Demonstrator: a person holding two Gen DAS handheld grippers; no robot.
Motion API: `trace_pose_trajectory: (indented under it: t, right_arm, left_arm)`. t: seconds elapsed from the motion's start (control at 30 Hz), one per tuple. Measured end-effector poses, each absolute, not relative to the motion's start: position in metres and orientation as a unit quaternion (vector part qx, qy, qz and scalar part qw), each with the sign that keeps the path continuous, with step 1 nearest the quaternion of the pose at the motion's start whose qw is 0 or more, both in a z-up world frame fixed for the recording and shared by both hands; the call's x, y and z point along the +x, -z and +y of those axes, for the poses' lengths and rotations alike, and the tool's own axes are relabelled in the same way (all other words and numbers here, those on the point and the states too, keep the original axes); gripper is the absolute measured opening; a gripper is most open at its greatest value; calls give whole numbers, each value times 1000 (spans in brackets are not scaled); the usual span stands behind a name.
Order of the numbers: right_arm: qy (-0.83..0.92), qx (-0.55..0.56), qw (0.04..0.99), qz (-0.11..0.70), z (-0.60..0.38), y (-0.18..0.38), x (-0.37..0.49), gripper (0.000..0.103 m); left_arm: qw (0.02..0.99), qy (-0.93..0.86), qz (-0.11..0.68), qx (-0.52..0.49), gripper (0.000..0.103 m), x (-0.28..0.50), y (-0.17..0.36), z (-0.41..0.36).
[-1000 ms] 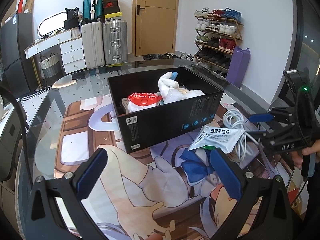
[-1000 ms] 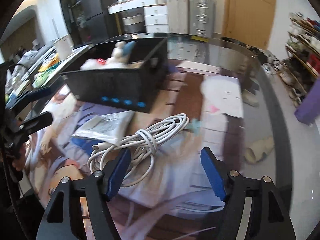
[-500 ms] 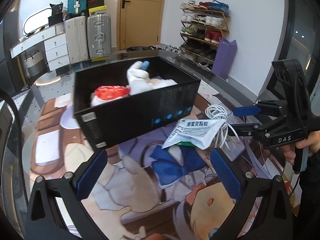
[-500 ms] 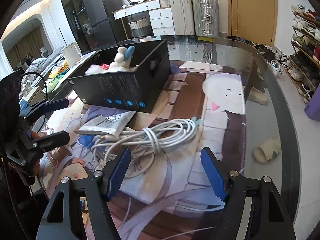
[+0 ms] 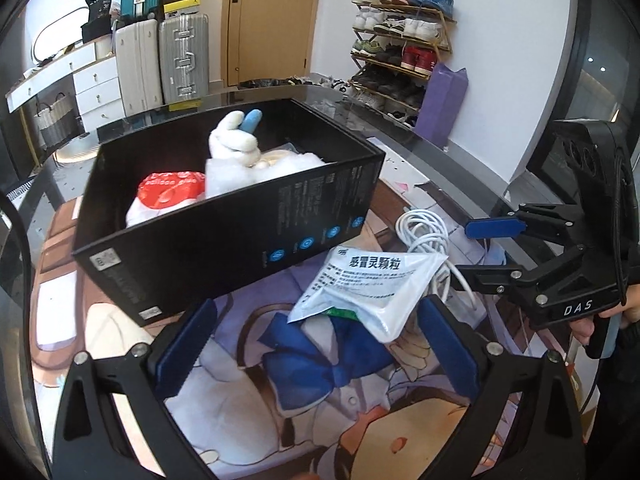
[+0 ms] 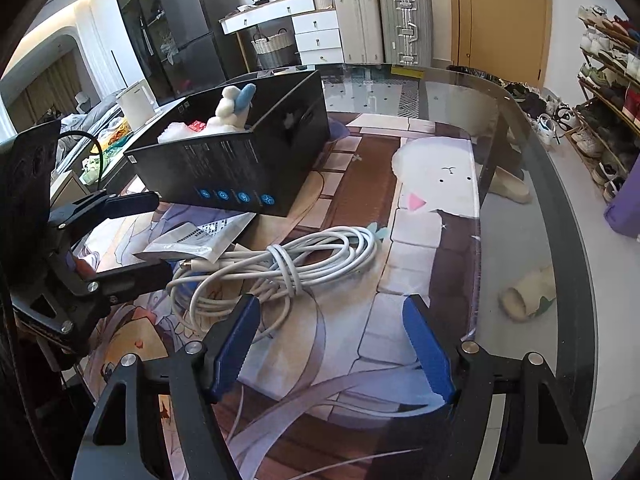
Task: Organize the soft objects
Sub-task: 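Grasp the white medicine packet with the left tool, then grasp the white cable coil with the right tool while the left tool lifts the packet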
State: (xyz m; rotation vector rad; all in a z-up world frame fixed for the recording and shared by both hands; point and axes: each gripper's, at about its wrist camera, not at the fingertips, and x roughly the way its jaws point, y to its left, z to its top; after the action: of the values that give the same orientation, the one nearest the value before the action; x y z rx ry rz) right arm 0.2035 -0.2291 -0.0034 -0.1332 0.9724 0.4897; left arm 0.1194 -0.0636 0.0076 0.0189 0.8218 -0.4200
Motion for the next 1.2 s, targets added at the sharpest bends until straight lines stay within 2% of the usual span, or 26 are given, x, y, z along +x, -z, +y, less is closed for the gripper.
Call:
trace_pose_trajectory:
  t: [0.1,0.17,0.23,0.37,0.73,0.83,1.2]
  right_arm:
    - [-233,-62,853,462,-230,3,203,75]
    - [-234,-62,853,462,-230,3,203,75]
    - [-235,-61,853,462,-230,3,203,75]
    - [-238,-62,852,462,-228,2,202,75]
    - [-247,-54,855,452,-227,-5,199,76]
    - [-256,-38,857,446,-227,-10,198,88]
    - [-274,-9,846,457,-218,-8,199,91]
  left_arm:
    - [891,222,396,-1,82,121,-8,-65]
    - [887,242,392,-3,57,119,-9,-68]
    - [887,253,386,6,44,116,-11,-72]
    - [891,257,374,18,33,110,-16,-74]
    - [902,227,367,-5,30,98,-19,-34]
    - [905,217,366,-9,30,95,-17,-24]
    - [909,195,368,5,30,78,-13,-7]
